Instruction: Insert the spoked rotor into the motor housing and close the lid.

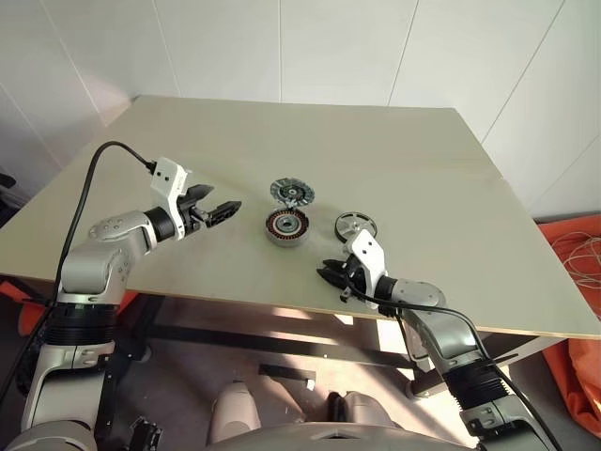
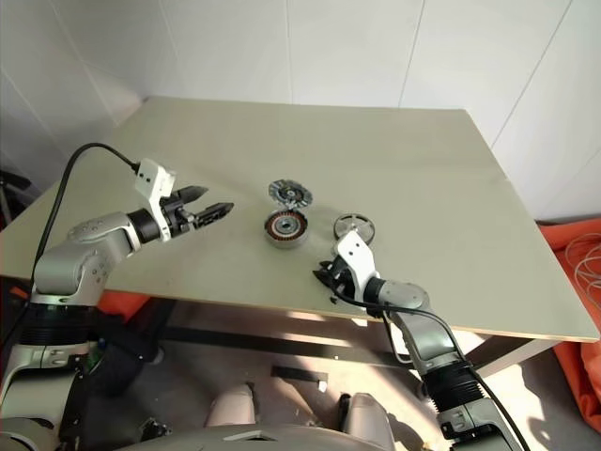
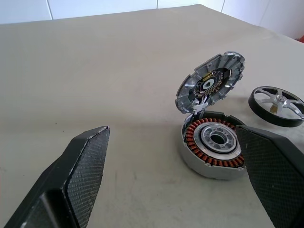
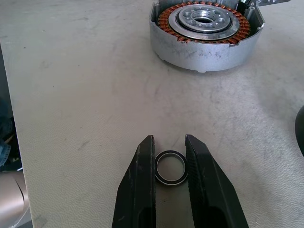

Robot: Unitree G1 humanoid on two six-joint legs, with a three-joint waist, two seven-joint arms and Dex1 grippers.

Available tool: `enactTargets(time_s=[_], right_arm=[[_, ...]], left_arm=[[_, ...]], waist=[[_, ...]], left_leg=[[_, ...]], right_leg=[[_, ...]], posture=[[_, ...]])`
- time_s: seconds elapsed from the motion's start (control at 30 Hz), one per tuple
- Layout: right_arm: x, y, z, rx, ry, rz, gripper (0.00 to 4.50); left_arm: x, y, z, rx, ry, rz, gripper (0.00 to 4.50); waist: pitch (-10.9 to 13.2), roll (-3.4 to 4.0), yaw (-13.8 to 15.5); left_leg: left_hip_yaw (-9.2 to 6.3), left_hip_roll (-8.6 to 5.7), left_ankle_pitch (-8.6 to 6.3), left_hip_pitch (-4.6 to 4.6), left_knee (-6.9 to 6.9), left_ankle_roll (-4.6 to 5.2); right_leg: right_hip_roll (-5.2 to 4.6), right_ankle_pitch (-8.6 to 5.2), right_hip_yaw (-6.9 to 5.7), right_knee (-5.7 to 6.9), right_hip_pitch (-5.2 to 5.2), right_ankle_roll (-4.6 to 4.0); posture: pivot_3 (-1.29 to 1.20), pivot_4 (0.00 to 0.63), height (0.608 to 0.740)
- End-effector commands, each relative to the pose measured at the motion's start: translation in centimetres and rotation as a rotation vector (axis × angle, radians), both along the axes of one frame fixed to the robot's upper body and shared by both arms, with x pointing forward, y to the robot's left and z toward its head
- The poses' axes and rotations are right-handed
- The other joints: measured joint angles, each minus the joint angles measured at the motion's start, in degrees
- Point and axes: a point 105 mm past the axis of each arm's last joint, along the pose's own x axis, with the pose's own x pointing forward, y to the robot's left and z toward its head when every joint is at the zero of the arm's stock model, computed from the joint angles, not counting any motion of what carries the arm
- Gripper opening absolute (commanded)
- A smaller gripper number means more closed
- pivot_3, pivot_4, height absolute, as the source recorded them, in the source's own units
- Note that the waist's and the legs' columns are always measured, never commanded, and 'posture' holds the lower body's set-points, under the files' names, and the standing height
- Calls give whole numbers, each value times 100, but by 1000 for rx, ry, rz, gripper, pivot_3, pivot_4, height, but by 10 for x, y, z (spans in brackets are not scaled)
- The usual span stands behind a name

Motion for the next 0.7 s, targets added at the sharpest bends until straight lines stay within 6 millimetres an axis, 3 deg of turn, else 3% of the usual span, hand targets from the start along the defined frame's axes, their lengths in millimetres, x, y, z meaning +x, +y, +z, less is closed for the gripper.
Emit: enactTargets(time_s=[0.03, 0.3, 0.7], right_arm=[[10, 2, 22, 47, -49, -8, 598], [18, 32, 62, 105, -96, 58, 598], [52, 60, 63, 36, -111, 61, 598]], left_arm=[[3, 1, 18, 5, -66, -6, 4500], [2, 0, 11, 22, -45, -7, 4500], [1, 5, 6, 45, -45, 36, 4500]], waist=[[0, 0, -1], [0, 0, -4], [0, 0, -8]], left_leg=[[0, 0, 0, 0, 0, 0], [0, 2, 0, 0, -1, -1], [-1, 1, 1, -4, -2, -1]], right_leg=[[0, 0, 0, 0, 0, 0], [2, 1, 0, 3, -2, -1], [1, 15, 0, 3, -6, -25]], posture=[[0, 0, 740], [0, 0, 740], [0, 0, 740]])
